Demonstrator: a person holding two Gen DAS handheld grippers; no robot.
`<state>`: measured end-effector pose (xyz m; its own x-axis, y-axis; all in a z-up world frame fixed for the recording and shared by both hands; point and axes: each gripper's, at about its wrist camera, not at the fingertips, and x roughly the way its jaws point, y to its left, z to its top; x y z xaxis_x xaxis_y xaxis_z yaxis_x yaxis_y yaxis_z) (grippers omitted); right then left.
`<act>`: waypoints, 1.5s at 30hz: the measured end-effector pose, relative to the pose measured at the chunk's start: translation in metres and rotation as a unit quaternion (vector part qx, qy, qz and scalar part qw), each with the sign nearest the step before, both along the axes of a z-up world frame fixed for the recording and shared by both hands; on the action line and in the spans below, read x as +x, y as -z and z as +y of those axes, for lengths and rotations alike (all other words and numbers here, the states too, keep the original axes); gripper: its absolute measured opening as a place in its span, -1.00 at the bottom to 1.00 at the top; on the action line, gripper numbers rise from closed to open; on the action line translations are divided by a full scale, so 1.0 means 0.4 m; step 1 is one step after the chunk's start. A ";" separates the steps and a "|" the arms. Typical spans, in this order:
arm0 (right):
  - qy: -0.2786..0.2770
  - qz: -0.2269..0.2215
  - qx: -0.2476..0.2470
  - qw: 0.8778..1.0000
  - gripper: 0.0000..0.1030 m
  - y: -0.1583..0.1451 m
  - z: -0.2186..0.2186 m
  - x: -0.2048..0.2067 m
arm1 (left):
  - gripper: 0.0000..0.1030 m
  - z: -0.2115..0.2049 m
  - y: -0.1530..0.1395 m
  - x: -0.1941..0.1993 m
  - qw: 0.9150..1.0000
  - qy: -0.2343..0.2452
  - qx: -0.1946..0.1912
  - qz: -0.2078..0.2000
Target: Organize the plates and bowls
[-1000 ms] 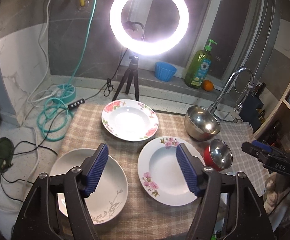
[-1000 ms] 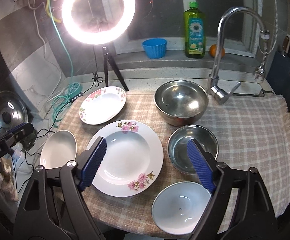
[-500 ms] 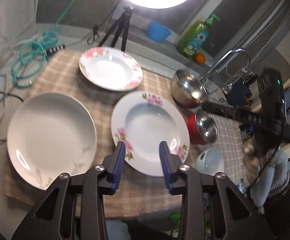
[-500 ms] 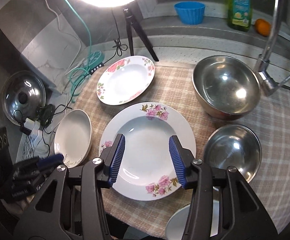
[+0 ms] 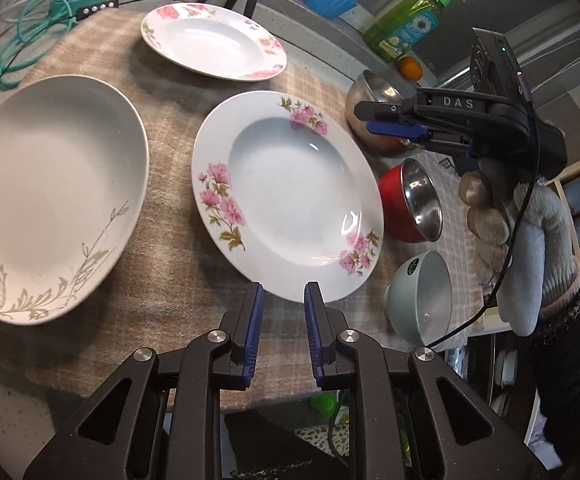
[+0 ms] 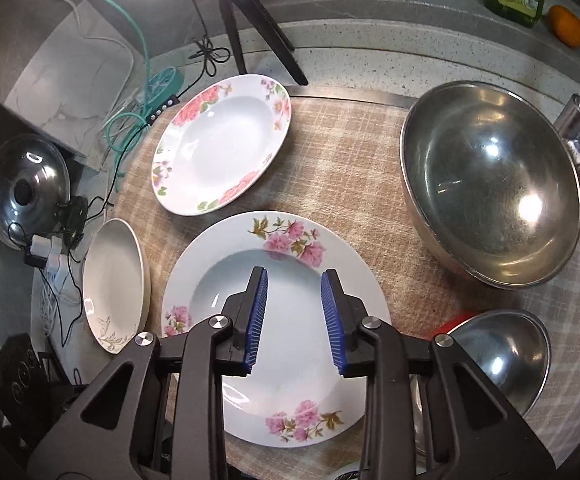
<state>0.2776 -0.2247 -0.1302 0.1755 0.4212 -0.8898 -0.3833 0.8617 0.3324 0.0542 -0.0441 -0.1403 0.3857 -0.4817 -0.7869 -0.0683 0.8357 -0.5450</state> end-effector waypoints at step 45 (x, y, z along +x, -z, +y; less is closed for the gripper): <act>0.042 0.049 -0.009 0.998 -0.45 0.112 -0.037 0.081 | -0.74 0.020 0.086 0.046 0.998 -0.034 -0.016 0.044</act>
